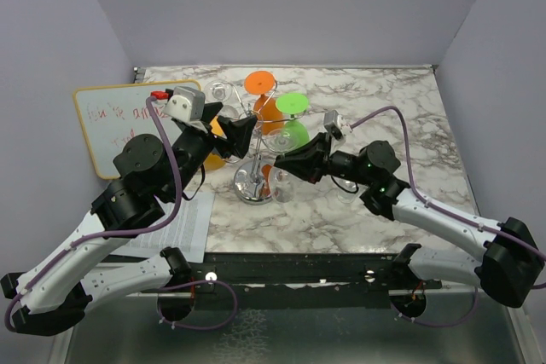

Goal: Place the wine glass upside down on the wine glass rack

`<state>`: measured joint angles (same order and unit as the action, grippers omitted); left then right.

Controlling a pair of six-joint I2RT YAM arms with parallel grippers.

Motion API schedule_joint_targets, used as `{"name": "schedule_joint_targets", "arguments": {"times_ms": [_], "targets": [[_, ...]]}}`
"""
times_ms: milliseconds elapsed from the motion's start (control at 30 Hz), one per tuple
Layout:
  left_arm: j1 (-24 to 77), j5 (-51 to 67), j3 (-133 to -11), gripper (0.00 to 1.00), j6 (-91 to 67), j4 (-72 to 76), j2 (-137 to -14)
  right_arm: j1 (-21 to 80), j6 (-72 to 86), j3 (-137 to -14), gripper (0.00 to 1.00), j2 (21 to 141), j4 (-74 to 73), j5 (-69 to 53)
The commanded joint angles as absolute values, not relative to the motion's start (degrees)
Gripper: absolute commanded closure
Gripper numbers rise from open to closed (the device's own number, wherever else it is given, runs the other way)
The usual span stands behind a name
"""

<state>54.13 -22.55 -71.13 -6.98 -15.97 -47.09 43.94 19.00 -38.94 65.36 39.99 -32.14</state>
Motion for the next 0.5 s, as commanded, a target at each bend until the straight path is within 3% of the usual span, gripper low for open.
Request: {"name": "schedule_joint_targets", "arguments": {"times_ms": [0,233,467], "targets": [[54.2,-23.7,-70.4,0.18,-6.8,-16.1,-46.0,44.0,19.9,-39.0,0.87,66.5,41.7,-27.1],[54.2,-23.9,-70.2,0.18,-6.7,-16.3,-45.7,44.0,20.8,-38.1,0.84,66.6,42.4,-25.1],[54.2,-24.0,-70.1,0.18,-6.8,-16.3,-45.8,44.0,22.0,-37.2,0.66,66.4,41.6,-23.9]]}}
